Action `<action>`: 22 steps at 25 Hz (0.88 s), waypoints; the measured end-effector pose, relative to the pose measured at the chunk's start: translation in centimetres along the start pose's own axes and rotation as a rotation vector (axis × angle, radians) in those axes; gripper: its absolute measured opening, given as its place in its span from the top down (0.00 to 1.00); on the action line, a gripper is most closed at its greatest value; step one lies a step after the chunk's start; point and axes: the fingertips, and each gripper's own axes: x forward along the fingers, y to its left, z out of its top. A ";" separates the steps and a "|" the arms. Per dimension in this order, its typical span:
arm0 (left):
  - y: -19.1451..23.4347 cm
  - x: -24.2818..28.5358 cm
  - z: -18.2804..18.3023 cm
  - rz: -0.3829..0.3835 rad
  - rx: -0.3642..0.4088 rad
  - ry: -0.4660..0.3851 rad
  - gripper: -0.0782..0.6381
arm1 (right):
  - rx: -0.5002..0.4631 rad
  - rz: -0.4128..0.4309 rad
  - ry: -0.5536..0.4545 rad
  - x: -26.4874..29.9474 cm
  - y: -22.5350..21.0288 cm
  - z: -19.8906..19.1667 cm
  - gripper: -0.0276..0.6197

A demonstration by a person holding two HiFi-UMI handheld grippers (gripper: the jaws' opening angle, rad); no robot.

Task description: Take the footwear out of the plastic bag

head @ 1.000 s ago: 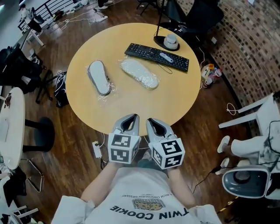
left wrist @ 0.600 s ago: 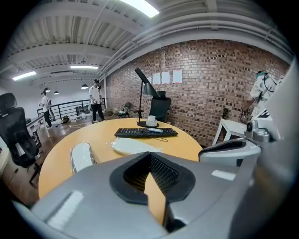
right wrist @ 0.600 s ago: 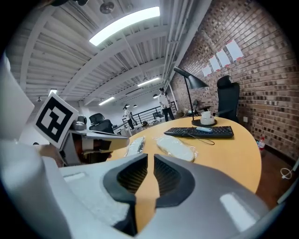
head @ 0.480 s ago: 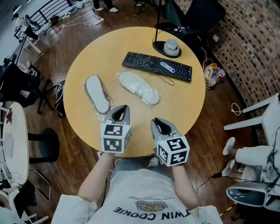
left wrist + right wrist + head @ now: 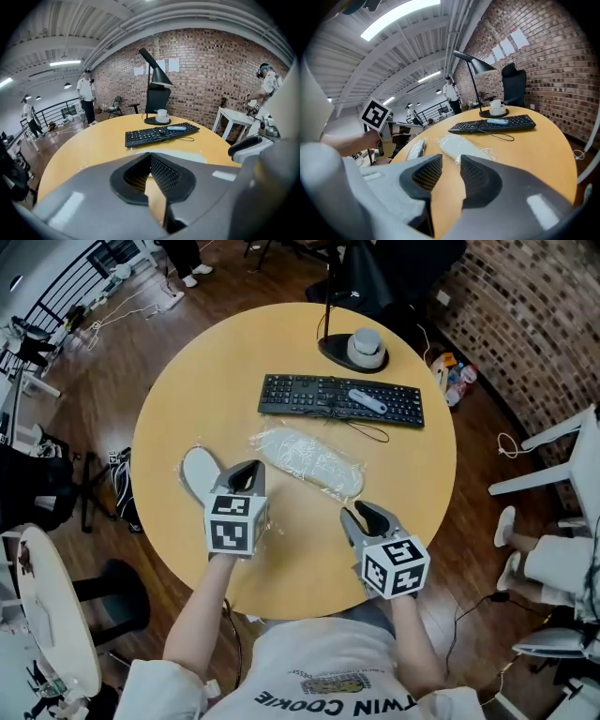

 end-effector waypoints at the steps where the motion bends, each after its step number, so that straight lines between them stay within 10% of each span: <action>1: 0.8 0.7 -0.2 -0.006 0.012 0.016 0.89 | 0.013 -0.021 0.008 0.3 -0.3 -0.2 0.79; 22: 6.1 13.8 -5.0 -0.051 0.255 0.262 0.89 | 0.255 -0.089 0.010 2.4 -7.0 -3.1 0.79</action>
